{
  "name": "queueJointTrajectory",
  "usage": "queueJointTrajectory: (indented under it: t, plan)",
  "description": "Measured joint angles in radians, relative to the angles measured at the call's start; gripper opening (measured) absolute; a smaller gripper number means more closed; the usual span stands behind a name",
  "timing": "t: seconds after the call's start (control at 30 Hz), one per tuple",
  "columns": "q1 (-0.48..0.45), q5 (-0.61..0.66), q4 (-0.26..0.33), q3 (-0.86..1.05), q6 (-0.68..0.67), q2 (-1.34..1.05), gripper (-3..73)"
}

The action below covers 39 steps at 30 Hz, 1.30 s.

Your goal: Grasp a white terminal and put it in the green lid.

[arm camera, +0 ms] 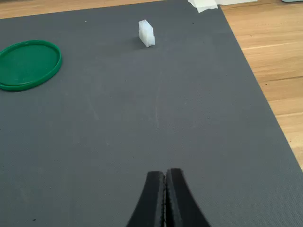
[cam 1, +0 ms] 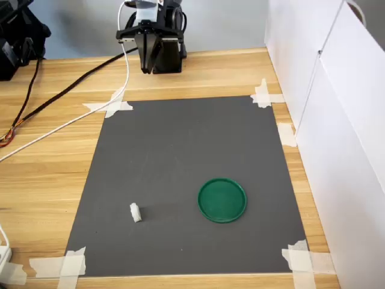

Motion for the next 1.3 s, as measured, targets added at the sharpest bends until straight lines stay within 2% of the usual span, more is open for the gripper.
queueJointTrajectory:
  t: [0.53, 0.67, 0.87, 1.17, 1.3]
  plan:
    - [0.0, 0.007, 0.0, -0.015, -0.007, 0.03, -2.2]
    - [0.0, 0.007, -0.008, -0.048, -0.009, 0.143, -2.2]
    - [0.0, -0.004, -0.063, -0.137, -0.012, 0.333, -2.2]
    - [0.0, -0.02, -0.102, -0.383, -0.015, 0.73, -2.2]
    - [0.0, 0.008, -0.143, -0.533, -0.028, 0.911, -2.2]
